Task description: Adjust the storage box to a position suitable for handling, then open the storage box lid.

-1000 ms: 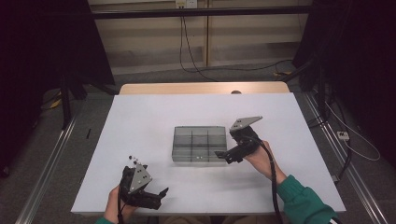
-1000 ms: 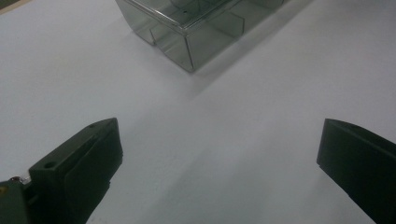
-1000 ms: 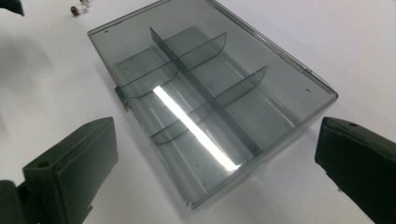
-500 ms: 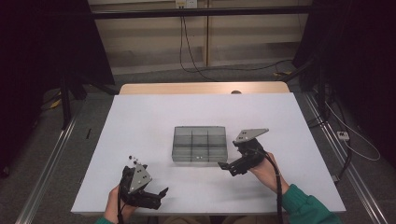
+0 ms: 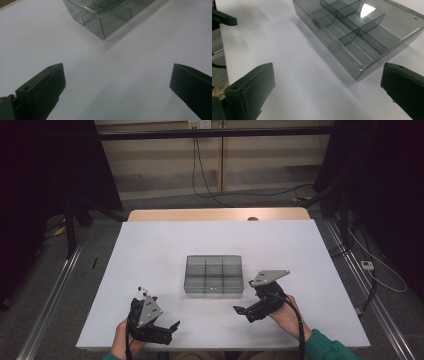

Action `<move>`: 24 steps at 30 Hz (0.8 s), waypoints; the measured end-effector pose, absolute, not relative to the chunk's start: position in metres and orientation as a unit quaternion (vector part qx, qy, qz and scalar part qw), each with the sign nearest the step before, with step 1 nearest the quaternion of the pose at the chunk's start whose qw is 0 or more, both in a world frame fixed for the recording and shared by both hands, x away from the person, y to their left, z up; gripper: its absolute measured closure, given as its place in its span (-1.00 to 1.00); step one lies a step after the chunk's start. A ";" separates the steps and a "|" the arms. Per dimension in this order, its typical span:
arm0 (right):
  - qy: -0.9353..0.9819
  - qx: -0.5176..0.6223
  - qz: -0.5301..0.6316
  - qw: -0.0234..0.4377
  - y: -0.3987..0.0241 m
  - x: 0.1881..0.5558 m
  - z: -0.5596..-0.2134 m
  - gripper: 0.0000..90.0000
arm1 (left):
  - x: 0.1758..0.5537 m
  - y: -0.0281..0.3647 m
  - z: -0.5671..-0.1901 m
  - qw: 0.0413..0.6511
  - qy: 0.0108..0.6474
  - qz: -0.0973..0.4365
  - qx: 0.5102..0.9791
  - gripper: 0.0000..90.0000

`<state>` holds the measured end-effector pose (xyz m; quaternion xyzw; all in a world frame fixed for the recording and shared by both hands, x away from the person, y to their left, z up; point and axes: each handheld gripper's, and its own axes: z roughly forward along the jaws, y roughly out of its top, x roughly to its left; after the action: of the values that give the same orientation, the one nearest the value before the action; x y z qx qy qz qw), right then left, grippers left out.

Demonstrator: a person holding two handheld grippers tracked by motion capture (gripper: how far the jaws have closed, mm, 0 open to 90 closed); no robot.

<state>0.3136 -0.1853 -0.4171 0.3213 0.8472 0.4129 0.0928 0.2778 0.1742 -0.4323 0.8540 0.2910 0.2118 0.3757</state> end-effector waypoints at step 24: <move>0.852 0.305 0.421 0.064 -0.160 0.302 -0.435 -1.00 | 0.278 0.174 -0.432 0.378 0.292 0.212 0.853 -1.00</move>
<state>0.3018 -0.1598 -0.4347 0.3045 0.8520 0.4211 0.0639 0.2781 0.1741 -0.4324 0.8527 0.2922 0.2117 0.3779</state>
